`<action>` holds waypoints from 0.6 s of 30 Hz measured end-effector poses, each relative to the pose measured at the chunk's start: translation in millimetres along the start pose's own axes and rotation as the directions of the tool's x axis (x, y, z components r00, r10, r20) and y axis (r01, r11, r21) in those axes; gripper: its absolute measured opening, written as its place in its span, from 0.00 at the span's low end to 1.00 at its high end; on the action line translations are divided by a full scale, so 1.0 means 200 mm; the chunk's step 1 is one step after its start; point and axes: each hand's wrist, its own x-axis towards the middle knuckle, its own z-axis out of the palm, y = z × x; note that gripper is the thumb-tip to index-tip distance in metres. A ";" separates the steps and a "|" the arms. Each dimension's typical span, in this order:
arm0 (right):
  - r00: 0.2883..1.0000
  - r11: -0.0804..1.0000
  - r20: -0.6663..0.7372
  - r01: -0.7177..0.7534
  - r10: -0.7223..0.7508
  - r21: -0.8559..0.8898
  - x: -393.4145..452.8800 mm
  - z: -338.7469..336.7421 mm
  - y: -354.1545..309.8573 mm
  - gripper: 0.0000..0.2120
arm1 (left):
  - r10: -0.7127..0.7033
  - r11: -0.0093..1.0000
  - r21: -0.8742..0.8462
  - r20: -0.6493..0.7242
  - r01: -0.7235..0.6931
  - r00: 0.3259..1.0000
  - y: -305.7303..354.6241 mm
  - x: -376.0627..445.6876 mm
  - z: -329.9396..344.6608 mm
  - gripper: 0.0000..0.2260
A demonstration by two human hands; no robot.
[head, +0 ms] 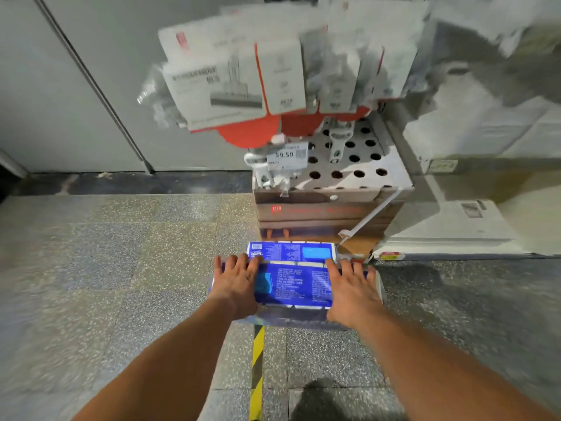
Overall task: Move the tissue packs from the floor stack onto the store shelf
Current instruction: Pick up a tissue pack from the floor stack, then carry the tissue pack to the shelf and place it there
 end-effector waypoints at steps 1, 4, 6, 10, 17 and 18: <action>1.000 1.000 -0.013 0.007 -0.007 -0.006 -0.09 -0.11 -0.01 0.58 | 0.003 1.000 -0.013 -0.003 -0.003 1.000 0.00 -0.10 -0.13 0.45; 0.999 0.999 -0.035 0.038 -0.039 -0.020 -0.34 -0.39 -0.03 0.57 | -0.007 0.999 -0.045 -0.008 0.006 1.000 -0.01 -0.40 -0.46 0.45; 0.998 0.998 -0.027 0.060 -0.060 -0.018 -0.50 -0.57 -0.05 0.57 | -0.023 0.997 -0.074 0.001 0.023 1.000 -0.01 -0.57 -0.61 0.46; 0.993 0.993 -0.017 0.112 -0.113 -0.026 -0.72 -0.85 -0.08 0.57 | -0.067 0.991 -0.117 -0.023 0.064 0.998 -0.02 -0.83 -0.81 0.46; 0.964 0.966 -0.075 0.252 -0.255 -0.050 -1.00 -1.10 -0.16 0.58 | -0.175 0.977 -0.145 -0.145 0.154 0.974 -0.04 -1.27 -0.98 0.46; 0.957 0.960 -0.084 0.275 -0.278 -0.046 -1.02 -1.12 -0.19 0.59 | -0.193 0.975 -0.145 -0.158 0.170 0.969 -0.06 -1.32 -0.99 0.46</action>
